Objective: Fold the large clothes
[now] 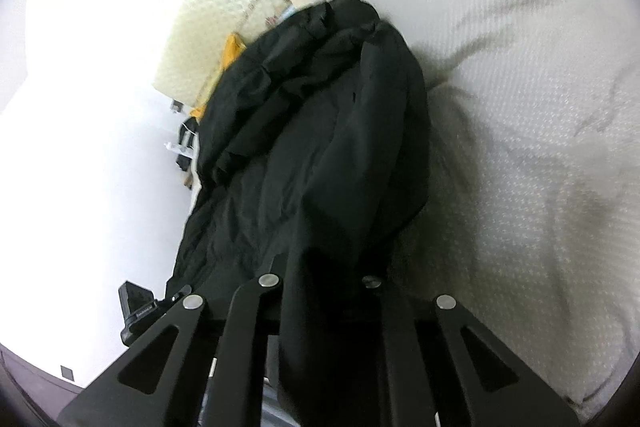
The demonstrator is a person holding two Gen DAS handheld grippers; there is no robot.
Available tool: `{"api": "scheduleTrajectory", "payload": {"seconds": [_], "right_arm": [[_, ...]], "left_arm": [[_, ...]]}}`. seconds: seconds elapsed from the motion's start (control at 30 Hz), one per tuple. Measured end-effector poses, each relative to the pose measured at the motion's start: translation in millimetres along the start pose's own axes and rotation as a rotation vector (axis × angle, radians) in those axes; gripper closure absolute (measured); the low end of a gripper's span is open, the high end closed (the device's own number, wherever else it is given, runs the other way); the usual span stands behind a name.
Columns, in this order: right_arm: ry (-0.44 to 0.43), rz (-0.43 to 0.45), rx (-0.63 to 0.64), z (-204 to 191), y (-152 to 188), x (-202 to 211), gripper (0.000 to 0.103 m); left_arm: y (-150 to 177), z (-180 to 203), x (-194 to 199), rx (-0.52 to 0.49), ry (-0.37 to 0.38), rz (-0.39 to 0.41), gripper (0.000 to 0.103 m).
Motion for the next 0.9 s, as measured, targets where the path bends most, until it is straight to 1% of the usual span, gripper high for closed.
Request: {"api": "scheduleTrajectory", "payload": {"seconds": [0.03, 0.1, 0.17, 0.2, 0.27, 0.37, 0.43, 0.53, 0.63, 0.73, 0.8, 0.9], "right_arm": [[-0.004, 0.012, -0.002, -1, -2, 3, 0.093], [0.008, 0.035, 0.002, -6, -1, 13, 0.094], [0.037, 0.025, 0.038, -13, 4, 19, 0.094], [0.048, 0.017, 0.070, -20, 9, 24, 0.094], [0.049, 0.012, 0.084, -29, 14, 35, 0.094], [0.009, 0.018, 0.085, -36, 15, 62, 0.094], [-0.013, 0.028, 0.106, -45, 17, 86, 0.094], [-0.037, 0.033, 0.141, -58, 23, 115, 0.094], [-0.053, 0.047, 0.176, -68, 32, 148, 0.095], [-0.068, 0.058, 0.180, -73, 40, 180, 0.095], [-0.083, 0.072, 0.177, -77, 46, 200, 0.095], [-0.113, 0.097, 0.176, -84, 55, 225, 0.094]], "left_arm": [[2, 1, 12, -0.008, 0.006, 0.006, 0.096], [6, 12, 32, -0.042, -0.006, 0.026, 0.098], [11, 22, 54, -0.080, 0.001, 0.040, 0.099], [12, 24, 63, -0.089, -0.001, 0.047, 0.099], [14, 28, 84, -0.090, 0.002, 0.059, 0.100], [13, 26, 116, -0.066, 0.013, 0.080, 0.100], [12, 24, 139, -0.034, 0.008, 0.087, 0.100], [15, 32, 165, -0.042, 0.021, 0.095, 0.100], [26, 40, 189, -0.075, 0.024, 0.085, 0.100], [38, 42, 213, -0.072, 0.012, 0.078, 0.100], [47, 48, 226, -0.090, 0.012, 0.086, 0.100], [59, 50, 246, -0.074, 0.040, 0.086, 0.100]]}}
Point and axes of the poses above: each gripper's, at about its wrist camera, not at the fingertips, and x roughly against the way its jaws point, z to its right, y to its underside, the point moved 2 cm from there along -x, roughly the way its jaws point, and after that the axes turned 3 degrees about z, right-handed, at the moved point
